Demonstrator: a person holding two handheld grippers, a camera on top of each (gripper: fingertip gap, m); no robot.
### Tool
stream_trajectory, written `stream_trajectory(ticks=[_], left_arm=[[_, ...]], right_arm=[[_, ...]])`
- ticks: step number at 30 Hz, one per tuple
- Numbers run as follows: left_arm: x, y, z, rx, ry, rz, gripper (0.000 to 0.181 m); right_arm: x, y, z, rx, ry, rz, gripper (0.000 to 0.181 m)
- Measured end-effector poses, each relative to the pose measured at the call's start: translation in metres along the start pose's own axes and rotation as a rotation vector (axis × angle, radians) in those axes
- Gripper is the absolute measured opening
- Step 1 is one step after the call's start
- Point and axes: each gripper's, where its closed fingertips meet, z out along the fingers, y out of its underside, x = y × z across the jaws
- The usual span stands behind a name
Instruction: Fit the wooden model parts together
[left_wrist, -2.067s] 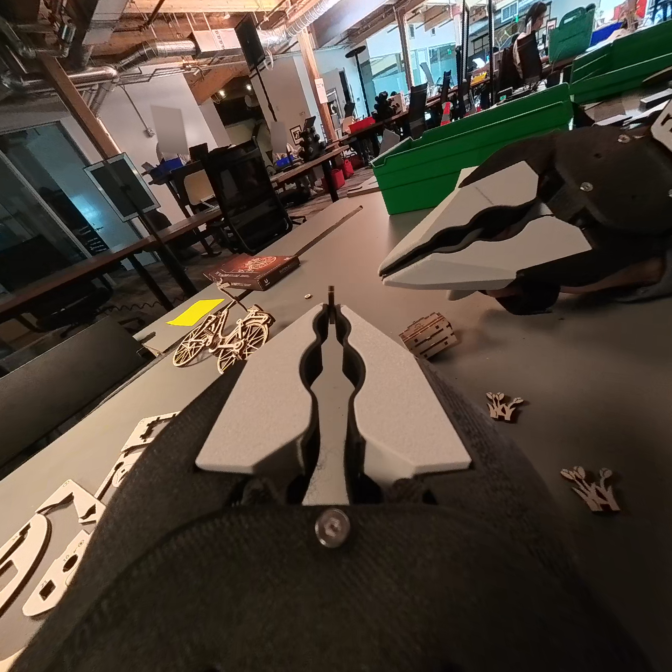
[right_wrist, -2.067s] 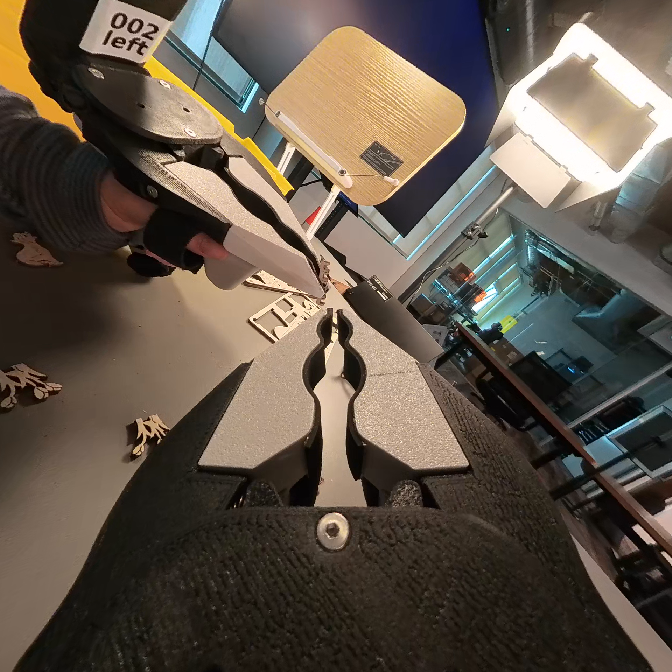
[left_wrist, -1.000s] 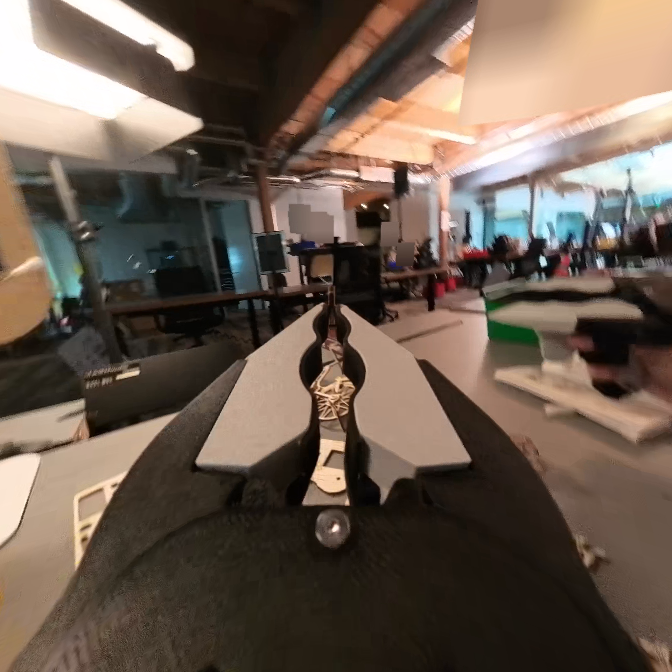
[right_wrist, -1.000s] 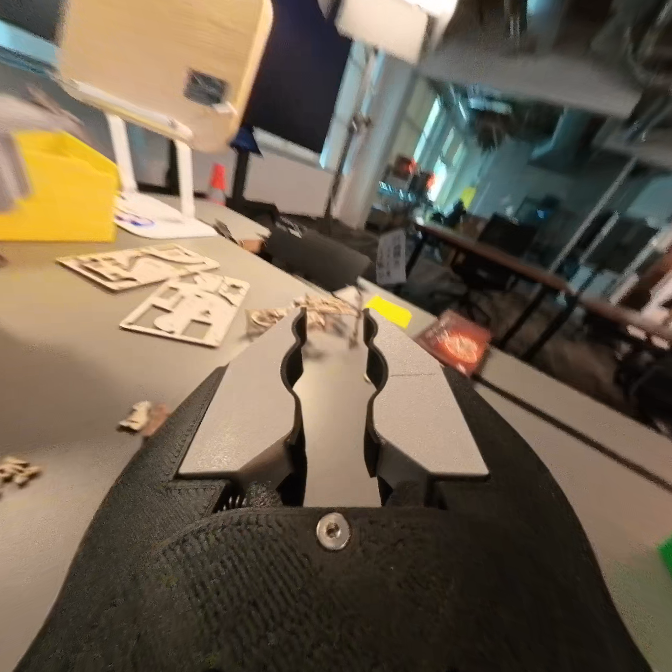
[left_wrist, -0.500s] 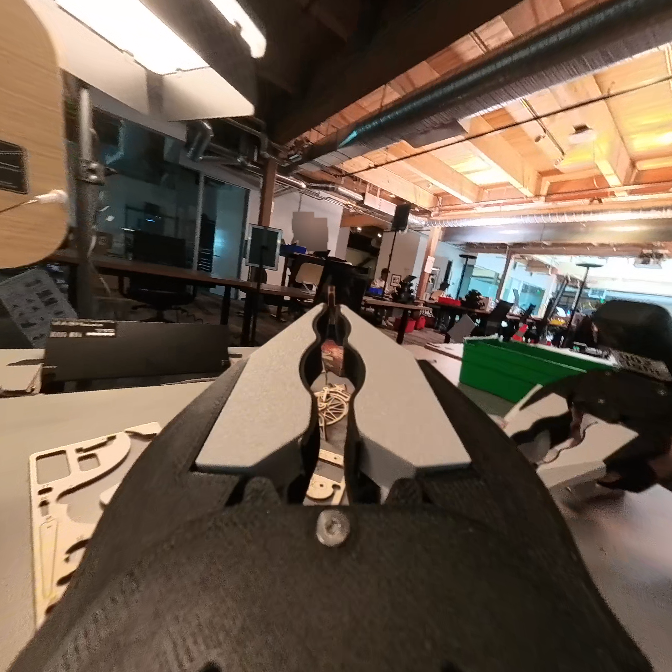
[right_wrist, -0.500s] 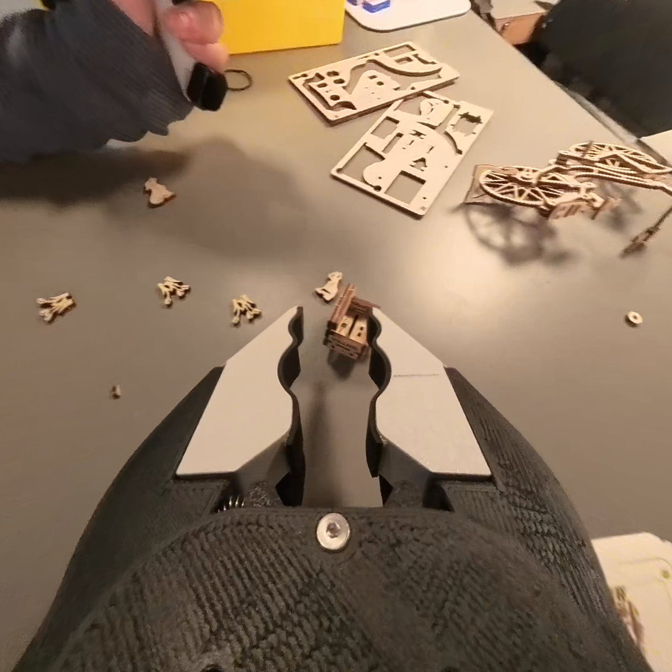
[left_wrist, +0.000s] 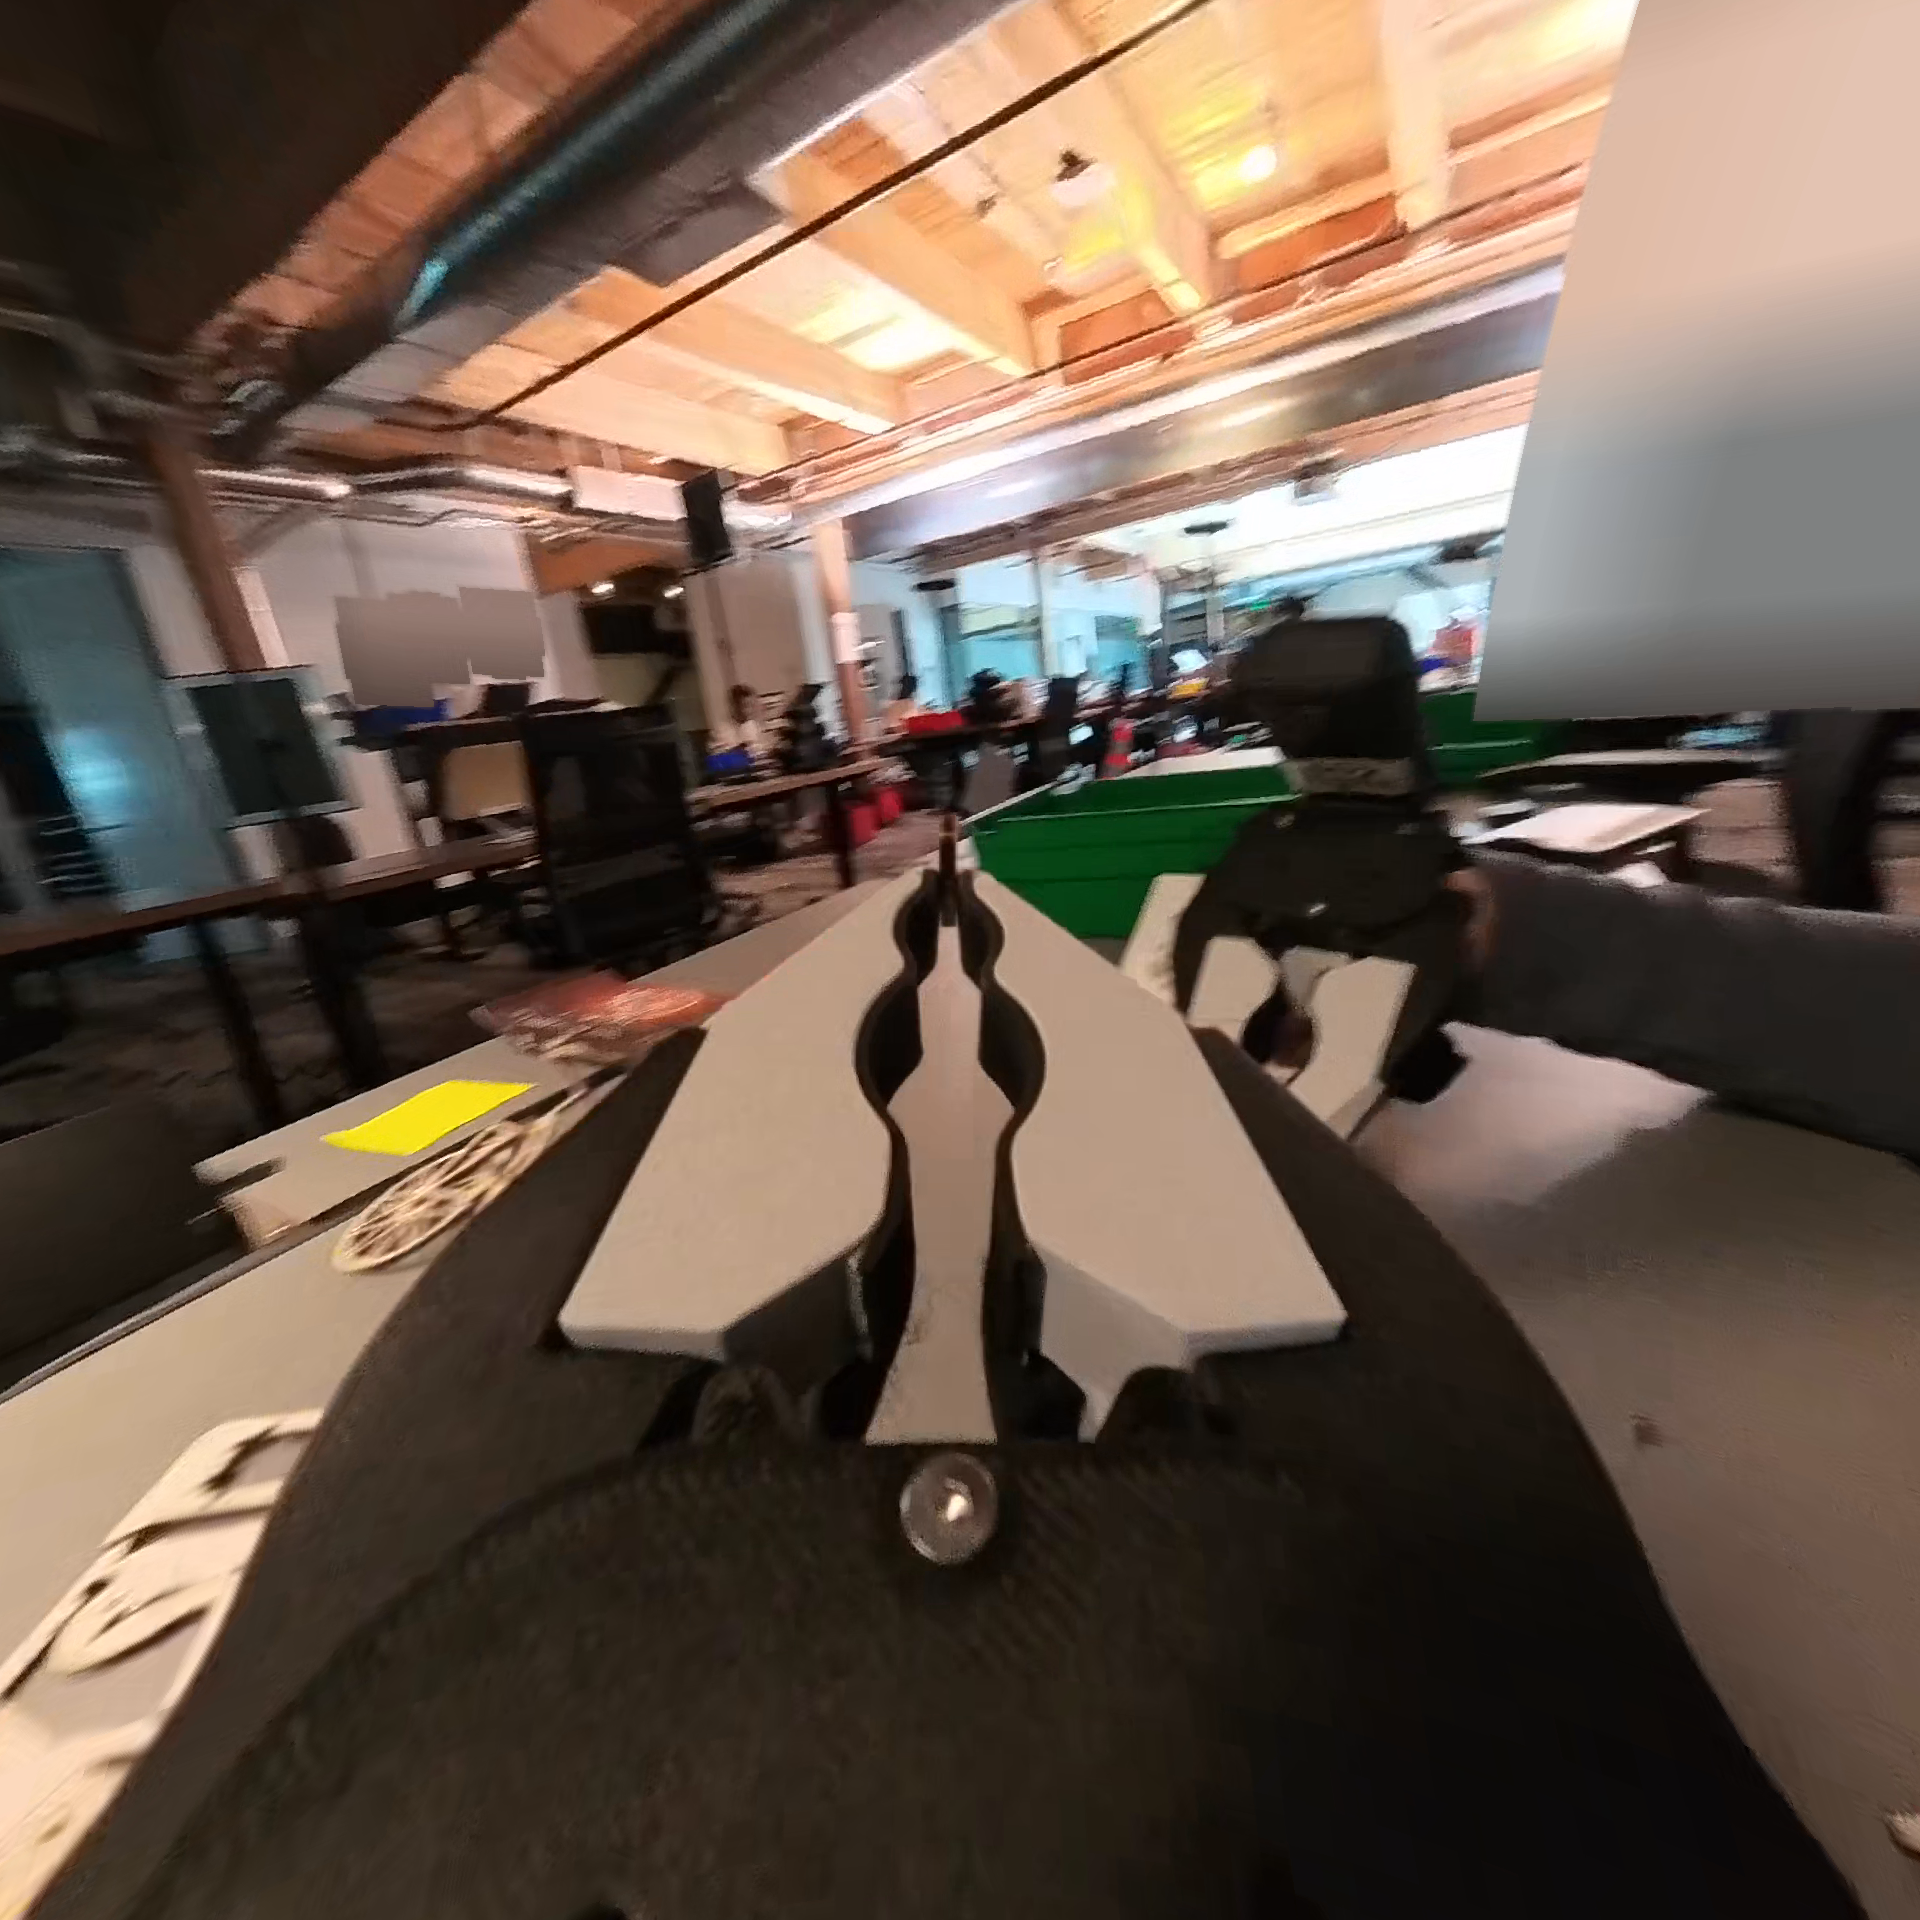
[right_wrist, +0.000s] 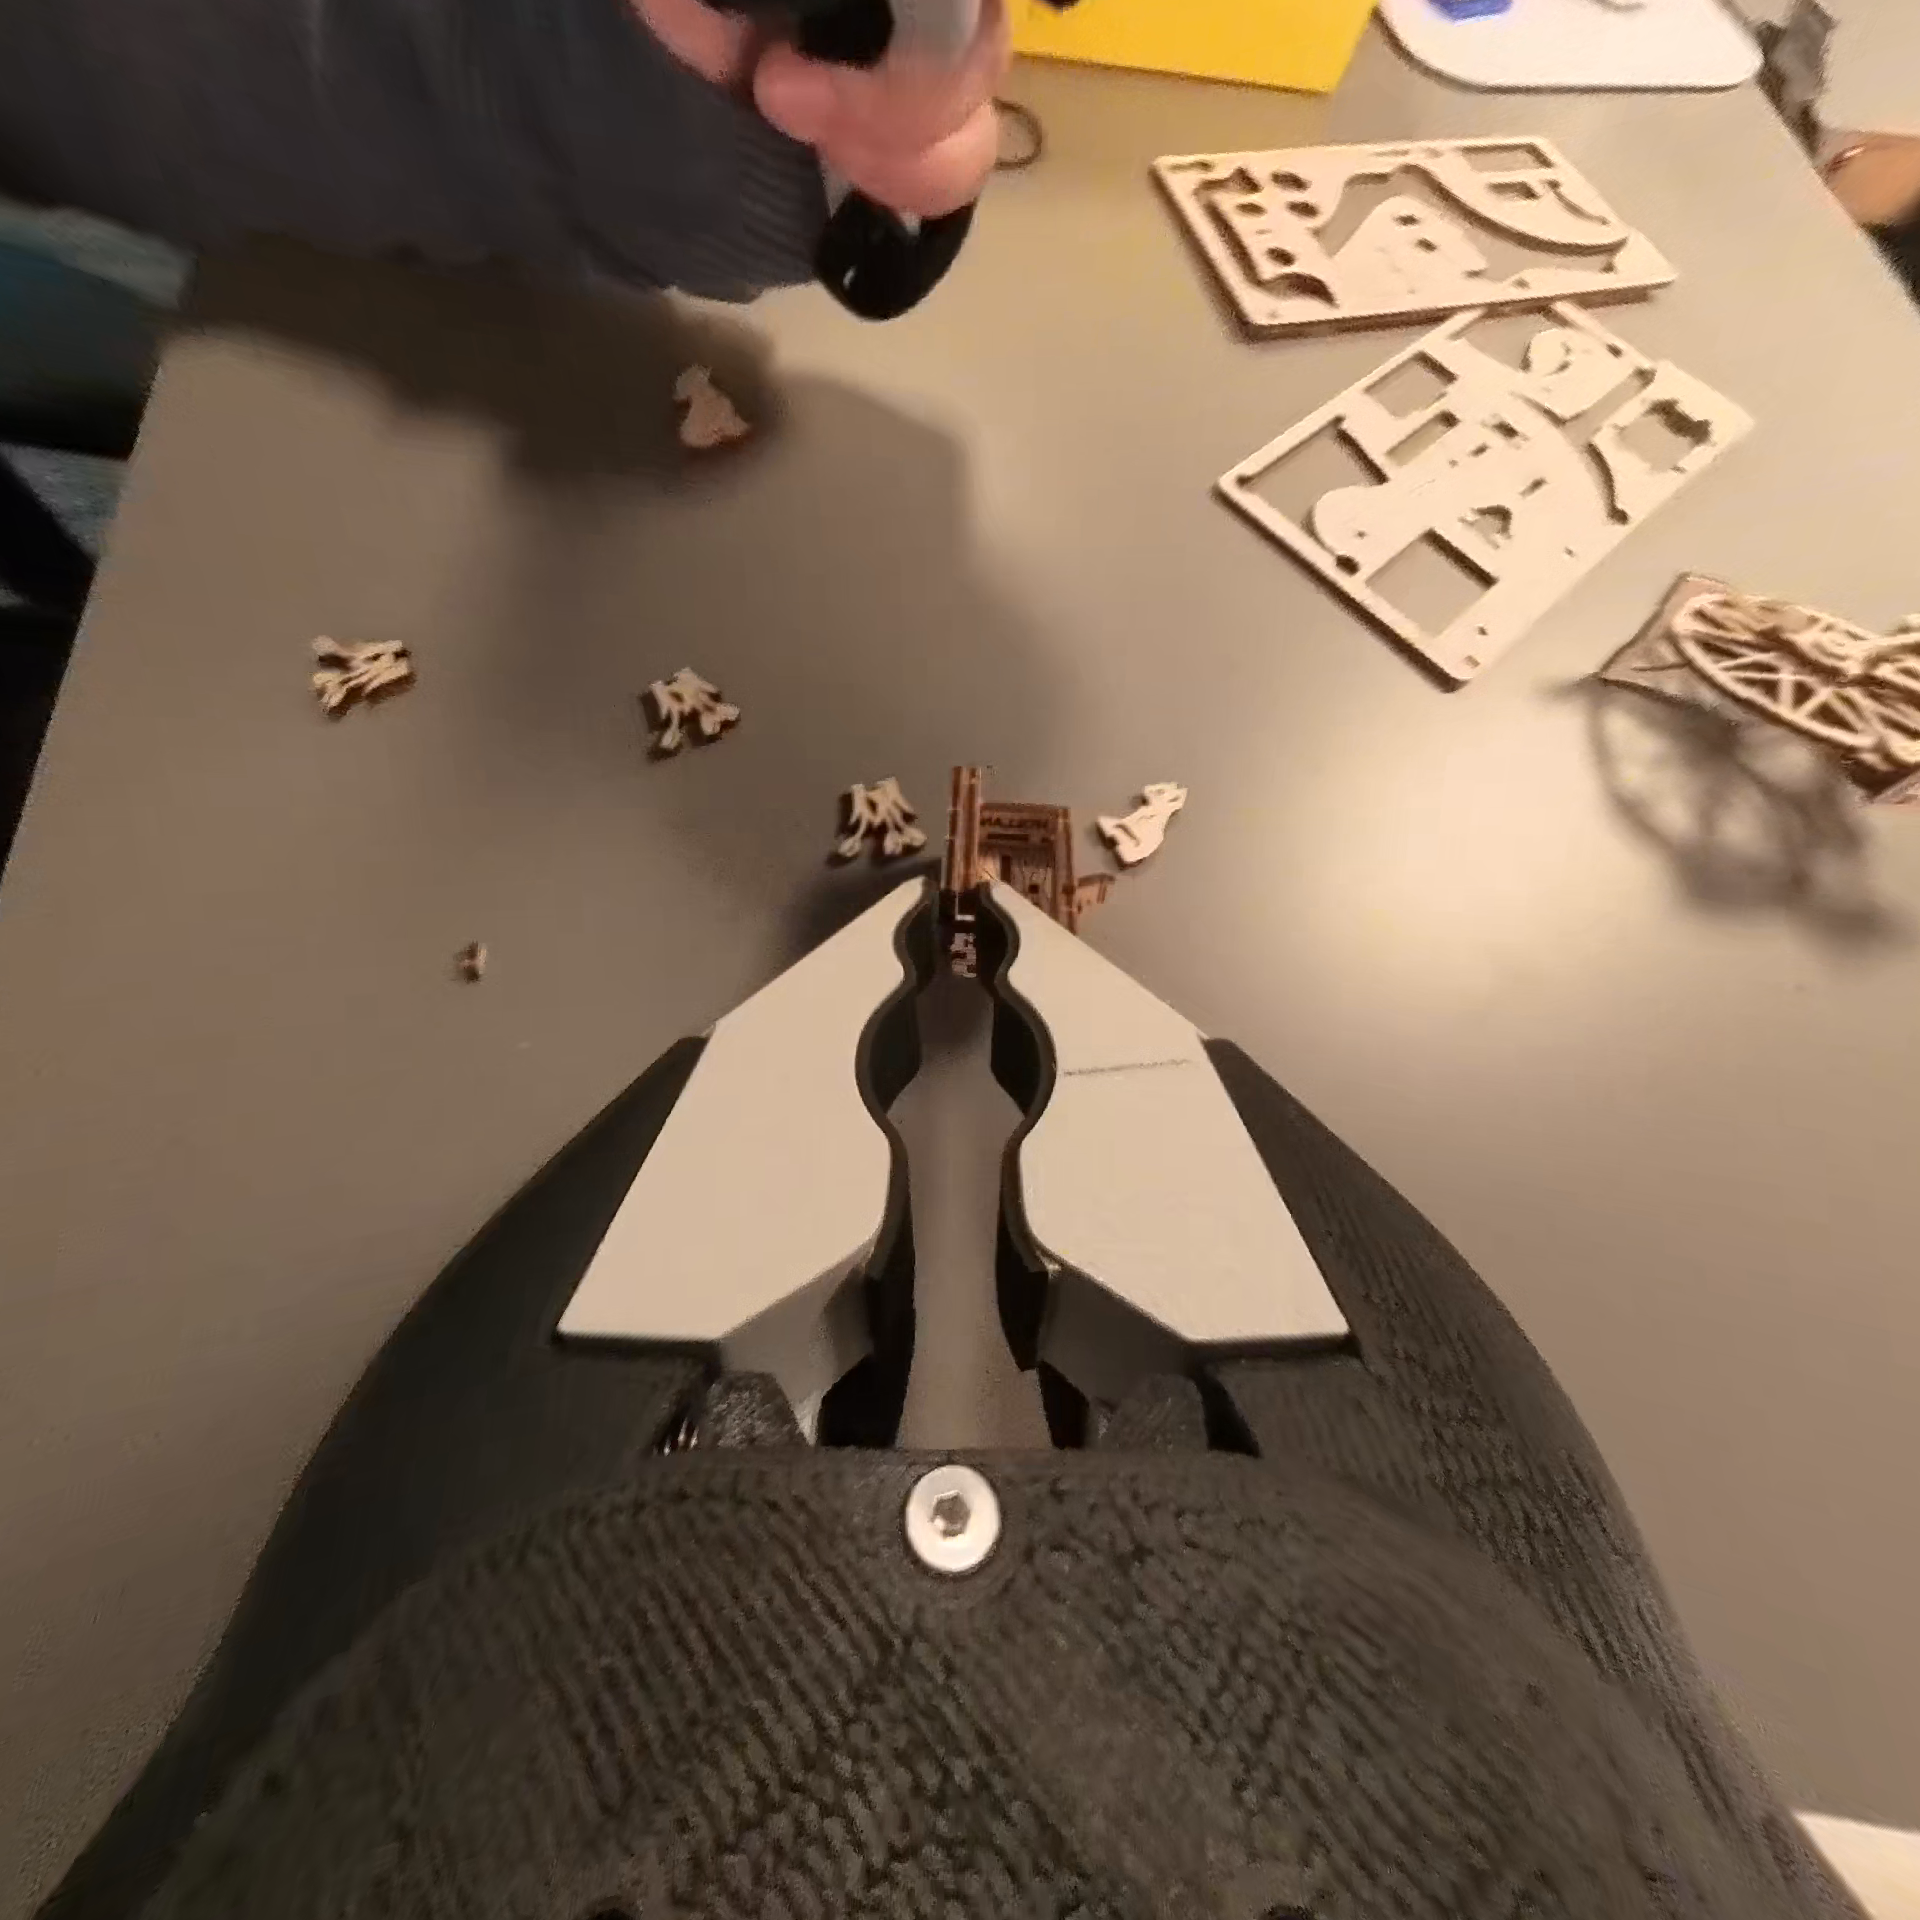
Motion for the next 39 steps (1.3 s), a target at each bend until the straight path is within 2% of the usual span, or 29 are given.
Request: stream_trajectory(ticks=[2,5,6,9,12,15,22,27,32,35,37,39], left_arm=[[0.011,-0.004,0.002,0.030,0.066,-0.057,0.001],[0.022,-0.003,0.005,0.038,0.140,-0.150,0.001],[0.026,-0.003,0.006,0.041,0.170,-0.183,0.001],[0.037,-0.001,0.006,0.038,0.265,-0.282,0.001],[0.050,0.005,0.009,-0.001,0.346,-0.340,0.000],[0.060,0.012,0.011,-0.039,0.388,-0.335,0.001],[0.066,0.020,0.014,-0.063,0.416,-0.353,0.000],[0.070,0.024,0.014,-0.086,0.431,-0.344,0.001],[0.067,0.035,0.017,-0.137,0.390,-0.326,0.001],[0.059,0.054,0.023,-0.232,0.301,-0.283,0.027],[0.056,0.065,0.021,-0.313,0.277,-0.227,0.029],[0.054,0.078,0.018,-0.415,0.271,-0.169,0.030]], right_arm=[[-0.003,0.008,0.002,-0.034,-0.023,0.003,0.005],[-0.001,0.008,0.000,-0.030,-0.029,0.019,0.030],[0.000,0.002,-0.005,0.010,-0.022,0.022,0.032],[0.007,-0.041,-0.026,0.267,0.007,0.060,0.029],[0.002,-0.084,-0.048,0.558,-0.054,0.127,0.016],[0.001,-0.095,-0.056,0.645,-0.075,0.149,0.008],[-0.007,-0.090,-0.045,0.574,-0.076,0.089,0.006],[-0.012,-0.091,-0.042,0.584,-0.125,0.113,0.000],[-0.007,-0.082,-0.039,0.518,-0.101,0.122,0.000],[0.007,-0.061,-0.037,0.374,0.005,0.089,0.000],[0.016,-0.037,-0.033,0.216,0.080,0.063,0.000],[0.019,-0.016,-0.029,0.093,0.094,0.072,0.000]])
